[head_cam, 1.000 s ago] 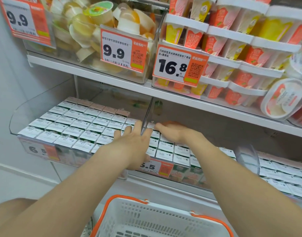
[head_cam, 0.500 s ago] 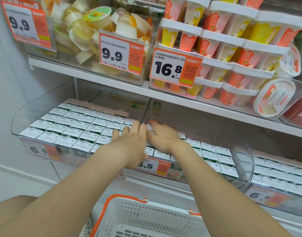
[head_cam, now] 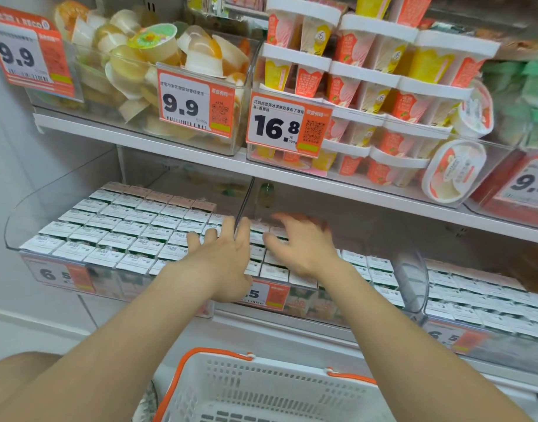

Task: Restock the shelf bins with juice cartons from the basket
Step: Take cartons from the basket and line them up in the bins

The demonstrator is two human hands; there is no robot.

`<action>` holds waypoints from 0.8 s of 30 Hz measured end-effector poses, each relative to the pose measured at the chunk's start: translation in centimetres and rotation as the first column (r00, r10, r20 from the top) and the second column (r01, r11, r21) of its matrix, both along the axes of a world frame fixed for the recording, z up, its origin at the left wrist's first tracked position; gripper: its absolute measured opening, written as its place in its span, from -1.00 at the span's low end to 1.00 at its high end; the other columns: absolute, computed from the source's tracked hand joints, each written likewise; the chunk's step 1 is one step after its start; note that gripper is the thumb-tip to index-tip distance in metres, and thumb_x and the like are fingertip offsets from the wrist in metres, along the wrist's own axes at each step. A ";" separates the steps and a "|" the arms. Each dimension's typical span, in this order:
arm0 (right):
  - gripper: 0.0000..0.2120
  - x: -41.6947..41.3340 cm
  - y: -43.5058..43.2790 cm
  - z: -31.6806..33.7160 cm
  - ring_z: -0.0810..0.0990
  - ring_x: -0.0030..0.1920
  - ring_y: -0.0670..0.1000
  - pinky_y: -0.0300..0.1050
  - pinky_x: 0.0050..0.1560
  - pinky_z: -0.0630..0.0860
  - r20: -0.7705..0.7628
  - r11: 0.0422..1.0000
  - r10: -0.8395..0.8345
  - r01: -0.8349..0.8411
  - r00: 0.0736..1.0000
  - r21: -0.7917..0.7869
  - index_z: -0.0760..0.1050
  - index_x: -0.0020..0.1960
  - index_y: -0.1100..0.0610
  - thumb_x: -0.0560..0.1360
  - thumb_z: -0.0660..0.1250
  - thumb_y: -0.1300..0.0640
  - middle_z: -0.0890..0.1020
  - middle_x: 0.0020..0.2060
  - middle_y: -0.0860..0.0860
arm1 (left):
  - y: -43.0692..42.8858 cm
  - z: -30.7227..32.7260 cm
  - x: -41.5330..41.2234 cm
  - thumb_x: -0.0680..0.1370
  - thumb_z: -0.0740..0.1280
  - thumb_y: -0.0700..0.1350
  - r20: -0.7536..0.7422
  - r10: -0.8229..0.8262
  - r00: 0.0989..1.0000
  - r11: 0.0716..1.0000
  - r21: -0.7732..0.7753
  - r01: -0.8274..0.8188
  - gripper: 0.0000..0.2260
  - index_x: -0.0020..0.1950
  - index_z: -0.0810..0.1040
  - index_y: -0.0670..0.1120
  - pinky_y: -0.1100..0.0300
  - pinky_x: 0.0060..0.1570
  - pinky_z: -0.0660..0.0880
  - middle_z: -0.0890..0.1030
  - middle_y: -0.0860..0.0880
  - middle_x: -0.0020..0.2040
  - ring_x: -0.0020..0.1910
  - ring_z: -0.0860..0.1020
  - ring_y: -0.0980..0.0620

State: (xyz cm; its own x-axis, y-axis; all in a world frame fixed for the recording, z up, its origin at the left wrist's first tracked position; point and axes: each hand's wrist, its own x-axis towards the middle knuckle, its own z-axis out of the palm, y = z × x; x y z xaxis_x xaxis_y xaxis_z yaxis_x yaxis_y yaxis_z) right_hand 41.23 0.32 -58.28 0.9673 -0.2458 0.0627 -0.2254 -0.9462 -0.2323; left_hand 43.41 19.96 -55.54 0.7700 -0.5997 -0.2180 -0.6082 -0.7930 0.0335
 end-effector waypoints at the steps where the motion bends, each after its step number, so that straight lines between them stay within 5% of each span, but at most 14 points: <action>1: -0.34 -0.6 -0.7 -0.1 0.34 0.52 0.21 0.39 0.48 0.15 -0.020 0.998 -0.039 0.038 0.999 -0.043 0.24 0.58 -0.25 0.53 0.03 -0.43 0.43 0.53 -0.01 | -0.2 0.1 -0.2 0.61 0.26 0.25 0.023 0.000 1.000 1.000 0.018 0.000 -0.06 0.67 -0.32 -0.09 -0.33 0.47 0.11 -0.26 -0.17 0.65 0.59 0.07 -0.35; 5: -0.19 -1.9 -1.4 -0.8 0.38 0.50 0.24 0.30 0.40 0.26 -0.210 1.000 -0.004 0.004 0.978 0.000 0.05 0.63 -0.24 0.48 -0.06 -0.57 0.35 0.56 0.09 | -1.5 -0.1 -1.6 0.53 0.15 0.49 0.157 -0.074 0.985 0.997 0.013 0.073 0.01 0.68 -0.26 -0.07 -0.42 0.50 -0.05 -0.46 -0.13 0.61 0.64 -0.21 -0.34; 12: -0.12 -2.5 -2.1 -0.5 0.21 0.61 0.24 0.30 0.52 0.17 -0.240 0.998 0.059 -0.056 0.969 0.019 -0.09 0.67 -0.23 0.46 -0.10 -0.61 0.20 0.64 0.12 | -3.4 -1.4 -2.3 0.63 0.08 0.39 0.239 -0.138 0.961 0.981 0.166 0.100 -0.11 0.69 -0.22 -0.13 -0.43 0.50 -0.10 -0.20 -0.15 0.70 0.66 -0.20 -0.29; 19: -0.03 -5.3 -6.2 -0.2 0.42 0.46 0.26 0.26 0.39 0.29 -0.250 0.995 -0.044 0.021 0.967 -0.093 0.07 0.64 -0.06 0.43 -0.11 -0.65 0.43 0.51 0.13 | -5.6 -0.9 -3.6 0.63 0.09 0.40 0.144 -0.239 0.960 0.968 0.113 0.224 -0.11 0.69 -0.16 -0.17 -0.35 0.56 -0.14 -0.17 -0.13 0.70 0.67 -0.22 -0.25; 24: -0.01 -6.0 -6.3 -0.2 0.58 0.28 0.20 0.20 0.25 0.43 -0.201 0.998 0.007 -0.020 0.980 -0.065 0.09 0.61 0.07 0.46 -0.04 -0.63 0.61 0.33 0.11 | -6.7 -2.4 -4.1 0.73 -0.03 0.22 0.021 -0.252 0.968 0.961 0.125 0.247 -0.26 0.66 -0.37 -0.15 -0.34 0.59 -0.11 -0.39 -0.10 0.67 0.66 -0.31 -0.23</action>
State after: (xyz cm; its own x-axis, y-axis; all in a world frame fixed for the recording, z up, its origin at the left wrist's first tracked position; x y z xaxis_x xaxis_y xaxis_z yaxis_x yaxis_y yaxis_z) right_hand 35.20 -5.98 -58.46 0.9650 -0.2343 -0.1173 -0.2480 -0.9613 -0.1199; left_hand 39.33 13.22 -57.94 0.6079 -0.7448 -0.2752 -0.7864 -0.6127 -0.0791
